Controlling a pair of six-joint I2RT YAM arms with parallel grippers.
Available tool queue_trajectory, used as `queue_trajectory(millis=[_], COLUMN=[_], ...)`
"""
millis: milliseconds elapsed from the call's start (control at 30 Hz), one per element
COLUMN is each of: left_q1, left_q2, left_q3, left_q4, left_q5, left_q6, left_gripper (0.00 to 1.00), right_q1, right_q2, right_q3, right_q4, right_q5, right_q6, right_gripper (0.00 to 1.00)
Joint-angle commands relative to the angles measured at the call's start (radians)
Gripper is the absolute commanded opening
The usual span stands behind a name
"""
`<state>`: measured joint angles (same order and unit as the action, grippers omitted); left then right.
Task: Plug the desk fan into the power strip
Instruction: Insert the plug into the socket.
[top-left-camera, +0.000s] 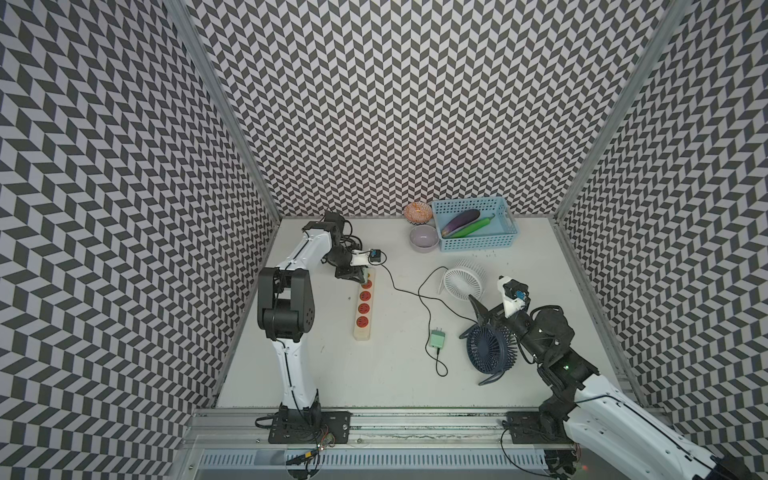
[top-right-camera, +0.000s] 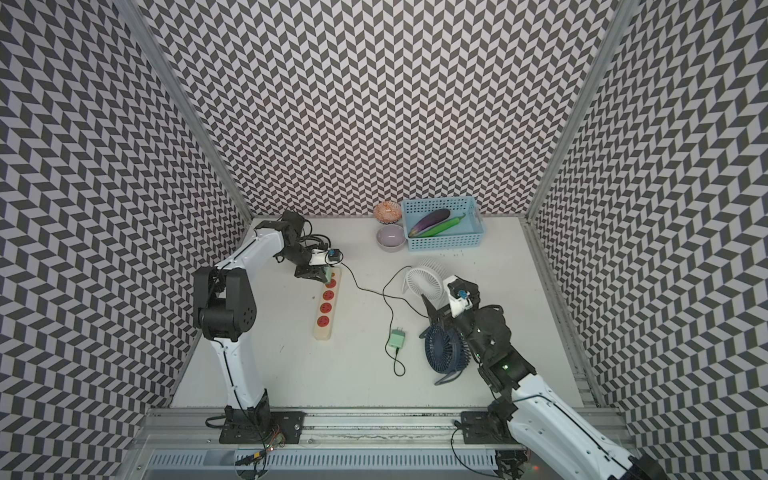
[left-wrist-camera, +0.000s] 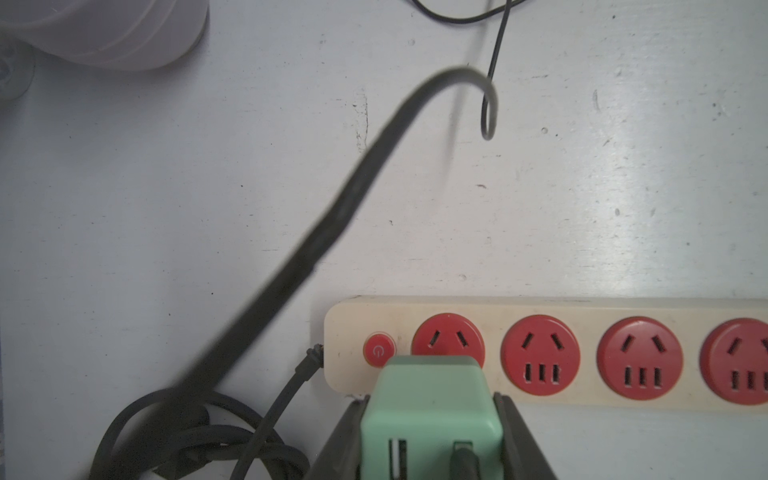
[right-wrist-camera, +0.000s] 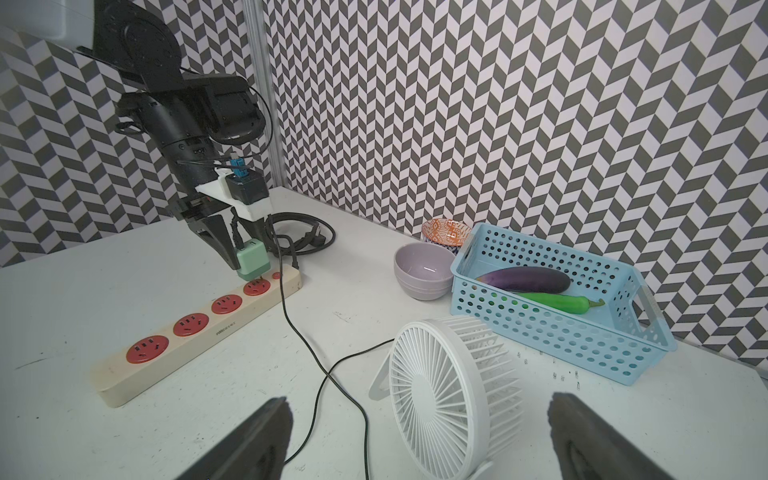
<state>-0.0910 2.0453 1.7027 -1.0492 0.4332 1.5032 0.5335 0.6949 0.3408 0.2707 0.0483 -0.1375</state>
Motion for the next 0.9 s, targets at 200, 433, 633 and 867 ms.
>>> queue_trajectory(millis=[200,433,633,867], left_q1=[-0.001,0.0,-0.001,0.0], left_q2=[0.024,0.022,0.025,0.019], left_q3=[0.015,0.008,-0.001,-0.014], left_q4=[-0.051,-0.066,-0.067,-0.101], left_q5=[0.019,0.001,-0.011,-0.005], left_q6=[0.015,0.02,0.024,0.027], left_gripper=[0.0,0.0,0.0,0.0], right_q1=[-0.004,-0.004,-0.004,-0.004], right_q2=[0.002,0.001,0.007,0.005], right_q3=[-0.01,-0.013,-0.011,-0.01], right_q4=[0.052,0.052,0.053,0.05], right_q5=[-0.003,-0.004,-0.005,-0.006], right_q6=[0.007,0.007,0.007,0.007], right_gripper=[0.99,1.0,1.0,1.0])
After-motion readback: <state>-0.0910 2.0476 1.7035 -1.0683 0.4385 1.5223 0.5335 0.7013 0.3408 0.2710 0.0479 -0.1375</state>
